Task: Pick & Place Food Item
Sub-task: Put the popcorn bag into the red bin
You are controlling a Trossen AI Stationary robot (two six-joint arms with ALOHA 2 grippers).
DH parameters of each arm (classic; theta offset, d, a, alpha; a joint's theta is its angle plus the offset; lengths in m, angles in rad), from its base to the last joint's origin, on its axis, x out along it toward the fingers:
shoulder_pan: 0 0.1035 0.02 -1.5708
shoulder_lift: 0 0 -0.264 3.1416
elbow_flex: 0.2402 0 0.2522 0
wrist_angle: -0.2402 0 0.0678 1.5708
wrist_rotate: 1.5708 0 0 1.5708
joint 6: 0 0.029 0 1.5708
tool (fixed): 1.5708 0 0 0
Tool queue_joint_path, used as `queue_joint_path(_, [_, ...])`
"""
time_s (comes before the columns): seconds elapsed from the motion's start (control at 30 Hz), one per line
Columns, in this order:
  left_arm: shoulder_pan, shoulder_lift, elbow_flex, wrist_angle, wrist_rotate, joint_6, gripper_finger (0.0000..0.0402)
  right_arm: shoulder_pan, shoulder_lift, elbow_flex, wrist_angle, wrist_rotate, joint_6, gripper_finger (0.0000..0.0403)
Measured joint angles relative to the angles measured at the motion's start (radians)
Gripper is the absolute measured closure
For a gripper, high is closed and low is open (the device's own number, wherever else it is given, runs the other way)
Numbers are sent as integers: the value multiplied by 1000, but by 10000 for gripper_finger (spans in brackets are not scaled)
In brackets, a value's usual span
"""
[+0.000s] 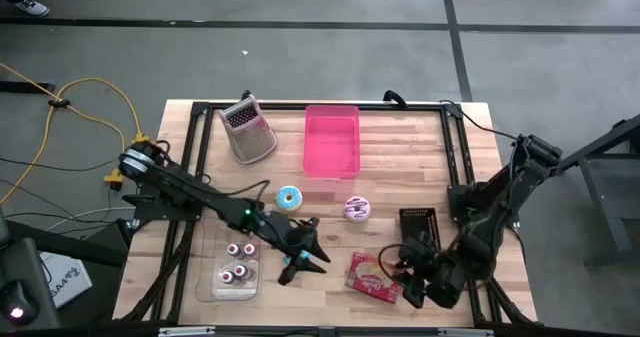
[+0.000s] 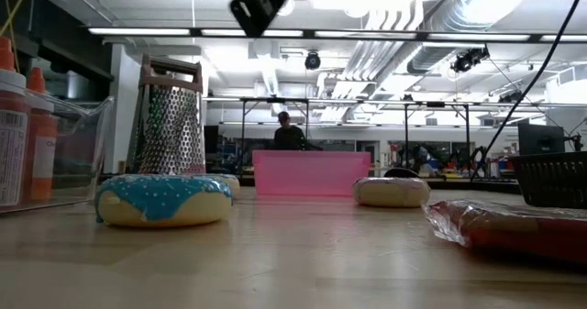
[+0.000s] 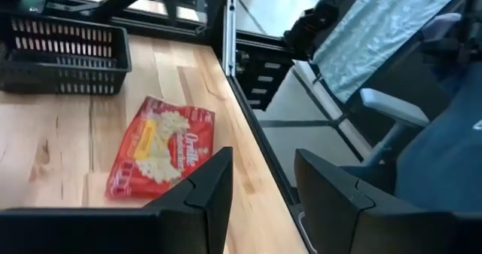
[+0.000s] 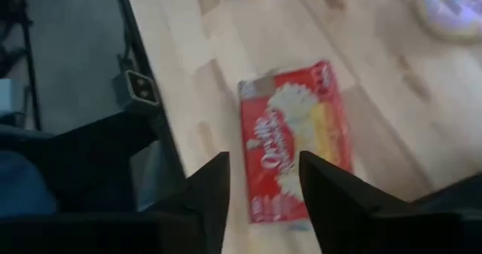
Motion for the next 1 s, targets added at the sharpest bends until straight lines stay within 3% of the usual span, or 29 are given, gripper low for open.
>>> queue_joint_path(0.77, [22,107,47,-55,12,174,263,147,186,0,0,10,359,395])
queue_joint_path(1.0, [38,156,47,-63,4,197,263,150,244,0,12,2,439,400])
